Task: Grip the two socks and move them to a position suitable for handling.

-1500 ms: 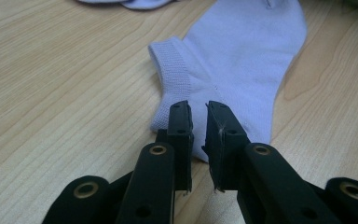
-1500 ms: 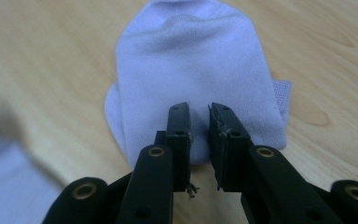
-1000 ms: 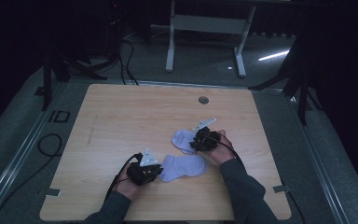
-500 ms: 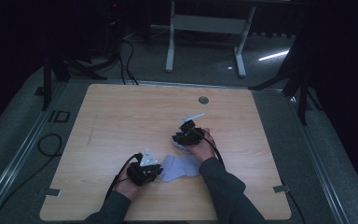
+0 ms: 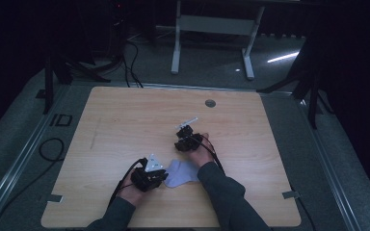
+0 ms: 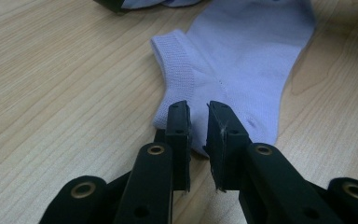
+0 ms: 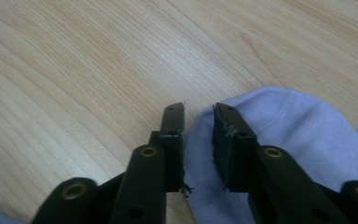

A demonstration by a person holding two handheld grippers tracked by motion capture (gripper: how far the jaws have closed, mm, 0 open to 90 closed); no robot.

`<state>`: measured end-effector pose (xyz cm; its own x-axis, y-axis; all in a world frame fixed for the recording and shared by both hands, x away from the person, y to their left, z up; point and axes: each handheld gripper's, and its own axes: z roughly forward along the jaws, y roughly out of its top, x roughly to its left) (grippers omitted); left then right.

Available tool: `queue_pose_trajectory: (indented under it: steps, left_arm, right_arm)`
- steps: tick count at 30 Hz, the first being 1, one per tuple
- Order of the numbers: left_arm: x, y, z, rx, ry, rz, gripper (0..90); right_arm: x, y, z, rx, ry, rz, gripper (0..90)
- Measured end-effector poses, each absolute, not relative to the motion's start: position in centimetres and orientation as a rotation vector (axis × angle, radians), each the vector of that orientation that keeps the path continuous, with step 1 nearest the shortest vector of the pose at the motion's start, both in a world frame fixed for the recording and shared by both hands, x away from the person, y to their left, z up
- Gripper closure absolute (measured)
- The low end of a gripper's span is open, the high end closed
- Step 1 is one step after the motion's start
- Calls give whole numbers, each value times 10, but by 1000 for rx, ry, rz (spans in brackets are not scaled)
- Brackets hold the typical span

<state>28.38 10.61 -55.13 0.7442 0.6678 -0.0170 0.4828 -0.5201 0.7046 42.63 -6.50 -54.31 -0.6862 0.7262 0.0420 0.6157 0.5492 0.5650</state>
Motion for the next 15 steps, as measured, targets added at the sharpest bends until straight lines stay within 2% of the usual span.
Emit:
queue_pose_trajectory:
  steps: [5, 15]
  left_arm:
    - [283, 105, -552, 2229, 858, 335, 785]
    - [284, 105, -552, 2233, 856, 334, 785]
  right_arm:
    - [427, -67, -544, 1144, 2553, 811, 868]
    - [425, -76, -536, 1205, 2531, 913, 889]
